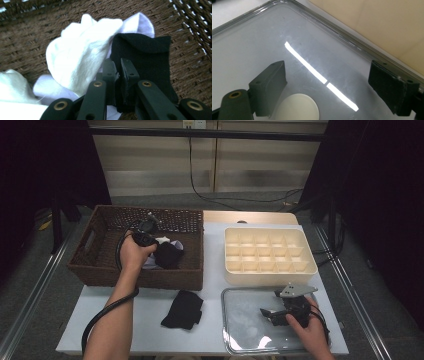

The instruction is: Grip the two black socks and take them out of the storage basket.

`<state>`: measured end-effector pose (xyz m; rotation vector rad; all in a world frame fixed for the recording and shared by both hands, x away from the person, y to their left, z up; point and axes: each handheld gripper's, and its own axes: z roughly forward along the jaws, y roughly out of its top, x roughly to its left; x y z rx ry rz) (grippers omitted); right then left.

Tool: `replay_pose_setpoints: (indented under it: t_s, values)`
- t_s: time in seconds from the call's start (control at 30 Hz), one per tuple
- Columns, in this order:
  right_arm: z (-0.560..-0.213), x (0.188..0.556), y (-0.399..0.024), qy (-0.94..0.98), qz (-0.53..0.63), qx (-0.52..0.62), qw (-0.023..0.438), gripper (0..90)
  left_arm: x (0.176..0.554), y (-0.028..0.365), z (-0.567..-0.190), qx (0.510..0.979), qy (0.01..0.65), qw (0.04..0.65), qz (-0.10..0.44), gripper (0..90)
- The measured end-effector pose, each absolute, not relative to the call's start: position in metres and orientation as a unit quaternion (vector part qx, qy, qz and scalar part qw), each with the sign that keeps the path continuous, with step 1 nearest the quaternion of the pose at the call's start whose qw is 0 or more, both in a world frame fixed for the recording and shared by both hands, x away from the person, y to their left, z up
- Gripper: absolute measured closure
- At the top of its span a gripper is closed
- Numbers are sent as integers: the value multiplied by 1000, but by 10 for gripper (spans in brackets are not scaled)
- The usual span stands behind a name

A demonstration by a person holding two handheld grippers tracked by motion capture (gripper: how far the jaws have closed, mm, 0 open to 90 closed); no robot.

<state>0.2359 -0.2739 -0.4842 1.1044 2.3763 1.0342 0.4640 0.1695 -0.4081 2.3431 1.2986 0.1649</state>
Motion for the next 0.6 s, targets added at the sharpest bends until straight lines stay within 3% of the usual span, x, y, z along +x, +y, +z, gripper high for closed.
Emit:
replay_pose_setpoints:
  t_s: [0.6]
  values:
    - [-484, 236, -274, 832, 363, 386, 161, 141, 447, 194, -343, 833, 476, 276, 60, 847]
